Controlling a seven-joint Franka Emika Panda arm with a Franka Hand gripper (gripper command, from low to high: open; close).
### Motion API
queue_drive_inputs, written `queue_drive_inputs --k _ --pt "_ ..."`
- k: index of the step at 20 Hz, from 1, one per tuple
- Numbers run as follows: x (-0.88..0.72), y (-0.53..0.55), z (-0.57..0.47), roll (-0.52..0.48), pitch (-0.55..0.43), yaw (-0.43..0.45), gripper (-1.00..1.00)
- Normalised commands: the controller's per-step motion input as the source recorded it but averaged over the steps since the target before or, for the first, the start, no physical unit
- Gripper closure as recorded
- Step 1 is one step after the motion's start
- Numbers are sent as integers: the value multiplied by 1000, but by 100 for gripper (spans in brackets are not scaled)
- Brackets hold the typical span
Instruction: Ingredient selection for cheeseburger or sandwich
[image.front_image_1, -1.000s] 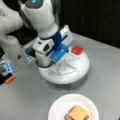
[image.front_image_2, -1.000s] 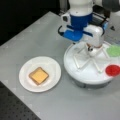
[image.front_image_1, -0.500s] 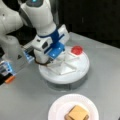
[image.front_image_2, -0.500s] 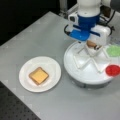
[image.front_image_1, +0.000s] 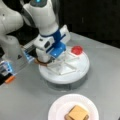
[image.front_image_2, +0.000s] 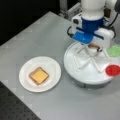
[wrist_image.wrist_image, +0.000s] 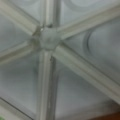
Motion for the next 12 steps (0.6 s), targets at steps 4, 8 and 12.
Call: queue_drive_inputs --k 4,8,12 --pt "32 83 -179 -141 -88 24 -100" --pt "24 32 -140 -128 -91 10 -100" --pt "8 41 -147 -133 -98 12 -100"
